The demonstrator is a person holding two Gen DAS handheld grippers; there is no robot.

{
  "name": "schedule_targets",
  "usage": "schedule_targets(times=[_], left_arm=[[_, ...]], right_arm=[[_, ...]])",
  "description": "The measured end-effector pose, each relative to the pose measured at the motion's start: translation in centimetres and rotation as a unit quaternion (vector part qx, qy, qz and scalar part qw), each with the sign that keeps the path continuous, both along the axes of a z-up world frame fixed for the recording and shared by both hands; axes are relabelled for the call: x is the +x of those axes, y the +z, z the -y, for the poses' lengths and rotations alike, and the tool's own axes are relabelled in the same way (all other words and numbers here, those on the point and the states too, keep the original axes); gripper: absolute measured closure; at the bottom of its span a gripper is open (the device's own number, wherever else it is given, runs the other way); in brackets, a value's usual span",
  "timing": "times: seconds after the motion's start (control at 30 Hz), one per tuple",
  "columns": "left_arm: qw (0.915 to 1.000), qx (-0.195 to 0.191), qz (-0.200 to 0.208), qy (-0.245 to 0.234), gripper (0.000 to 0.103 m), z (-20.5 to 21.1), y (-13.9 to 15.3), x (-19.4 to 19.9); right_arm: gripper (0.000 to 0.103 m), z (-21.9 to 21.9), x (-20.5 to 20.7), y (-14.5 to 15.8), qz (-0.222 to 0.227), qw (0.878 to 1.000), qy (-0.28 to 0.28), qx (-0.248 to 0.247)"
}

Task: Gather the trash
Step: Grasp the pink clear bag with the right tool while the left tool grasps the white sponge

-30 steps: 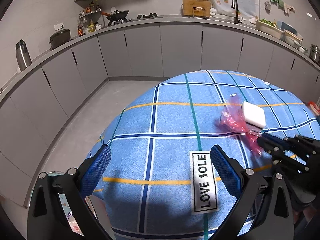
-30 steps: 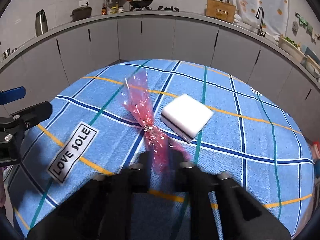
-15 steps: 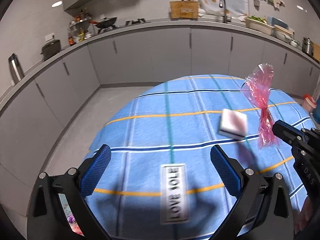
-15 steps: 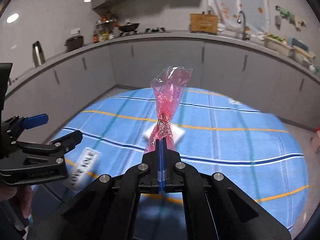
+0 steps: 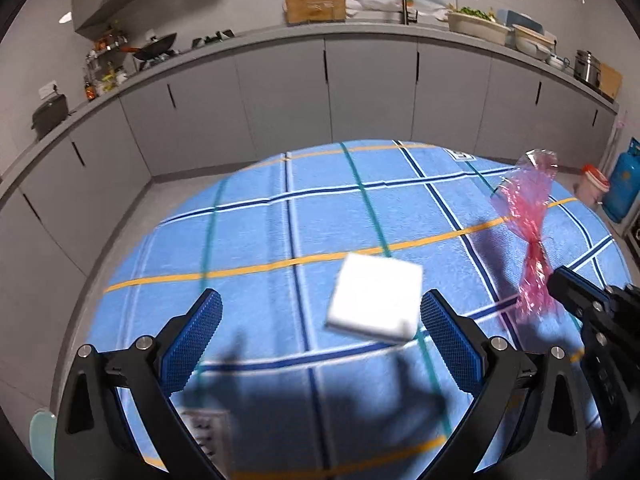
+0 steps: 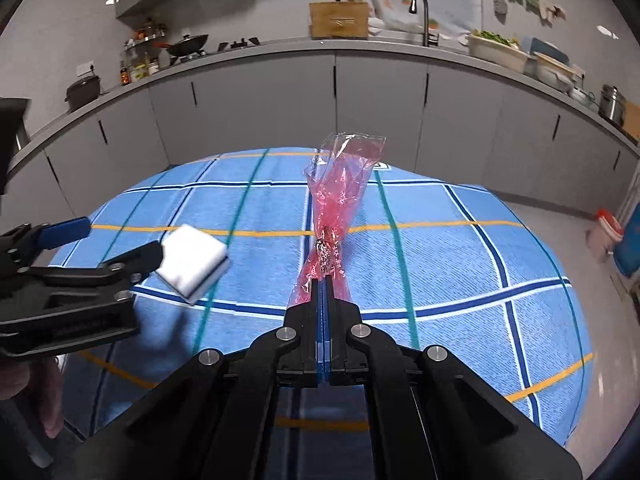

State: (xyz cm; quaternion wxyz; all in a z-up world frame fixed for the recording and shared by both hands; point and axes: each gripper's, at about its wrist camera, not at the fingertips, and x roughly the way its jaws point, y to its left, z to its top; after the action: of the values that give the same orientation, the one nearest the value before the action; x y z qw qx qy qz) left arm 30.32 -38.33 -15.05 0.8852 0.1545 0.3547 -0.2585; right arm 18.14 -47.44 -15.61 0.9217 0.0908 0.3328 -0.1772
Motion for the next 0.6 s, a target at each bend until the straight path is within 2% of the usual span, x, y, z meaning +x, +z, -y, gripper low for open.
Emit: schedule_targets(times=[0.37, 0.47, 0.5, 0.53, 0.6], left_arm=[[0.9990, 0.014, -0.036, -0.023, 0.005, 3.1, -3.0, 1.1], [0.9985, 0.008, -0.047, -0.027, 0.009, 3.2, -3.3, 1.1], [0.9980, 0.007, -0.054, -0.031, 0.017, 3.2, -3.5, 1.2], [0.9975, 0.009, -0.061, -0.034, 0.031, 3.2, -3.7, 1.2], [0.9964, 0.006, -0.073, -0.043, 0.045, 3.2, -3.9, 1.3]], right_arm=[[0.102, 0.3, -0.7, -1.2, -0.003, 1.000, 0.000, 0.013], [0.102, 0.0, -0.5, -1.2, -0.005, 1.000, 0.005, 0.012], [0.102, 0.0, -0.5, -1.3, -0.006, 1.000, 0.006, 0.013], [0.102, -0.1, -0.4, -1.3, -0.006, 1.000, 0.007, 0.013], [0.102, -0.2, -0.3, -1.3, -0.007, 1.000, 0.008, 0.013]])
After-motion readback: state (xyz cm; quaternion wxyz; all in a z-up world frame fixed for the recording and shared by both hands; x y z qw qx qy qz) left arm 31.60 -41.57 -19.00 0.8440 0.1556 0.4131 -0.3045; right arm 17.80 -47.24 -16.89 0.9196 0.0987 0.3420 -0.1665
